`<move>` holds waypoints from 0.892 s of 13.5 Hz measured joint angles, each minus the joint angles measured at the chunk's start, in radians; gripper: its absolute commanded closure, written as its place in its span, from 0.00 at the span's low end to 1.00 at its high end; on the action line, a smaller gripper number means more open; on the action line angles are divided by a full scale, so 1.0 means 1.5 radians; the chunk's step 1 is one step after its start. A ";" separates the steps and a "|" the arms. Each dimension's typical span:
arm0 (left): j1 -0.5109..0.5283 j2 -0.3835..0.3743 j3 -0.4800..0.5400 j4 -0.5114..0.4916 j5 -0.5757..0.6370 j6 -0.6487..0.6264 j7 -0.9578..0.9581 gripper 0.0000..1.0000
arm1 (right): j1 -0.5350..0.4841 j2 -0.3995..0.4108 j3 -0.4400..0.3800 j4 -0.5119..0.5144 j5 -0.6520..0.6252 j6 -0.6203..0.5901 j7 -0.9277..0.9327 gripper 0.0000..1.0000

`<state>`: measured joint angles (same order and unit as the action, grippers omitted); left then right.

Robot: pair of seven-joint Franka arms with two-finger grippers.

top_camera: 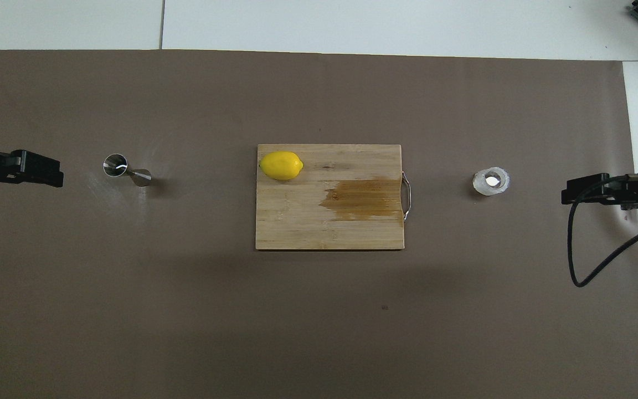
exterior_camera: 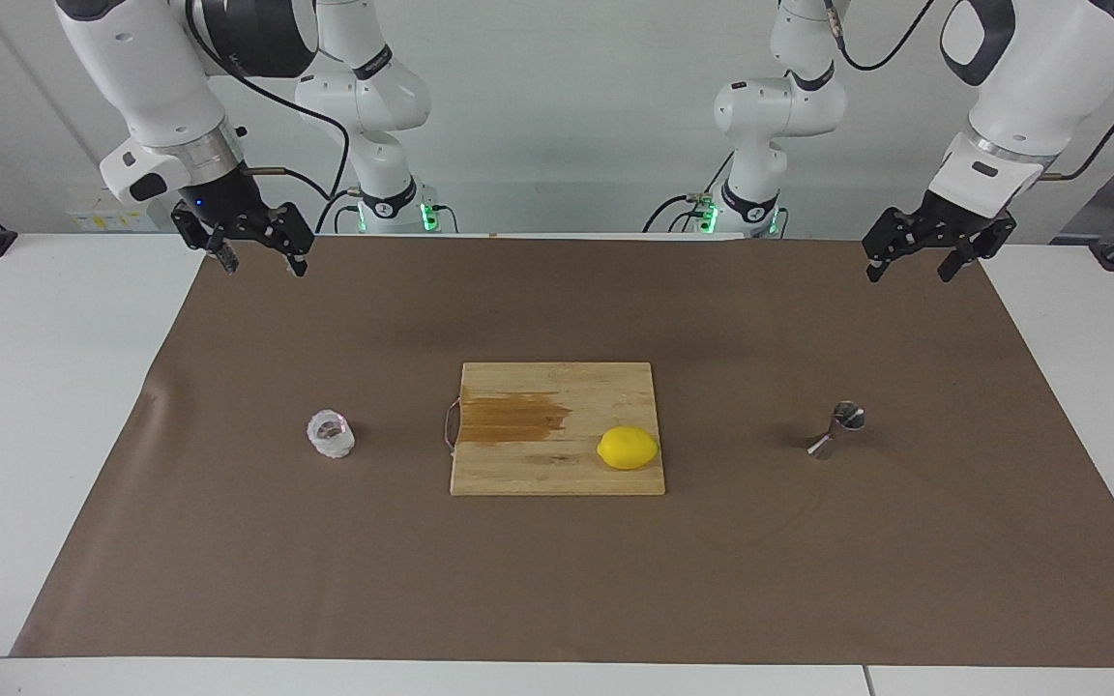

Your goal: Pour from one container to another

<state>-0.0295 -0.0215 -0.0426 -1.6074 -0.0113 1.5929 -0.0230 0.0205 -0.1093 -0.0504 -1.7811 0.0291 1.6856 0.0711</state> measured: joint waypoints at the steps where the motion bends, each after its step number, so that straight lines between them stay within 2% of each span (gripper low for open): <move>1: 0.000 0.000 0.000 0.000 0.000 0.000 0.000 0.00 | 0.000 0.000 0.000 0.000 0.000 0.000 0.000 0.00; 9: 0.000 -0.002 0.000 0.000 0.000 -0.024 -0.001 0.00 | 0.000 0.000 0.000 0.000 0.000 0.000 0.000 0.00; 12: 0.006 -0.002 0.001 -0.005 -0.004 -0.026 -0.070 0.00 | 0.000 0.000 0.000 0.000 0.000 0.000 0.000 0.00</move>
<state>-0.0209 -0.0251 -0.0413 -1.6151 -0.0170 1.5536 -0.1273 0.0205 -0.1093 -0.0504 -1.7811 0.0291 1.6856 0.0711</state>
